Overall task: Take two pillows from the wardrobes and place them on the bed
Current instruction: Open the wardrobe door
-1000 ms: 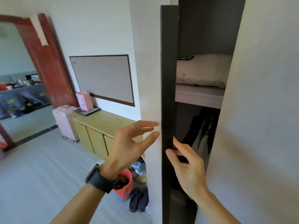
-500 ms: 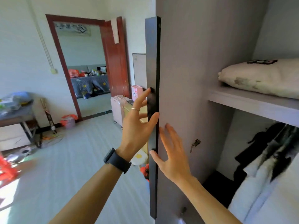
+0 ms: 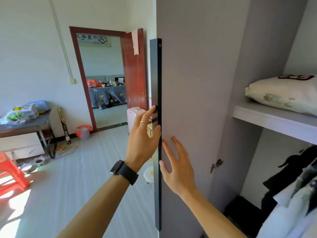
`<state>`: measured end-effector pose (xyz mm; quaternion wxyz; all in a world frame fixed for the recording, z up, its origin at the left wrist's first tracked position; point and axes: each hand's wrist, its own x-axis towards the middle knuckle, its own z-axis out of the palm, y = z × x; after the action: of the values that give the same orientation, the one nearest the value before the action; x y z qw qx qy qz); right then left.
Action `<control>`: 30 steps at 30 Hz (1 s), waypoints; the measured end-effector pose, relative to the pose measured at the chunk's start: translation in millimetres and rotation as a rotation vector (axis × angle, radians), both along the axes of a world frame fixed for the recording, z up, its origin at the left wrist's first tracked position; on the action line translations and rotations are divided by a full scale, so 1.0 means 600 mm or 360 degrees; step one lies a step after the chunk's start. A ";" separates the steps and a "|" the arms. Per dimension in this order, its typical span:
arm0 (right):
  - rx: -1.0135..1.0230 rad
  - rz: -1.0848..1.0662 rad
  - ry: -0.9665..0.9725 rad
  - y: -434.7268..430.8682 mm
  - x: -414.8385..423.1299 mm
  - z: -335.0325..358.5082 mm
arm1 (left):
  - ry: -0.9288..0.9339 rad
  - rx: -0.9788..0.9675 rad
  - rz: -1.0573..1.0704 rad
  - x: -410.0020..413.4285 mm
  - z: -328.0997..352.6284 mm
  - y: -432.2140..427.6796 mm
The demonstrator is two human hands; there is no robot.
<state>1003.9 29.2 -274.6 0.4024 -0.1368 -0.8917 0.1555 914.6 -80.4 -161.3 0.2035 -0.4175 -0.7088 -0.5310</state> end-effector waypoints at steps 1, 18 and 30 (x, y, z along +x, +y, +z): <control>-0.0003 0.0019 -0.0001 0.009 0.020 -0.005 | 0.0150 -0.0025 0.0131 0.007 -0.012 0.000; 0.0424 -0.1302 0.0071 0.170 0.547 0.035 | 0.0040 -0.0853 -0.1267 0.314 -0.149 0.317; 0.0618 -0.2051 -0.0058 0.320 0.691 0.274 | -0.0742 -0.0307 -0.1845 0.487 0.051 0.520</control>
<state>1418.5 221.2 -110.3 0.4170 -0.5695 -0.6502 -0.2812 1206.9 231.6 -130.8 -0.3156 -0.6235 -0.4377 -0.5657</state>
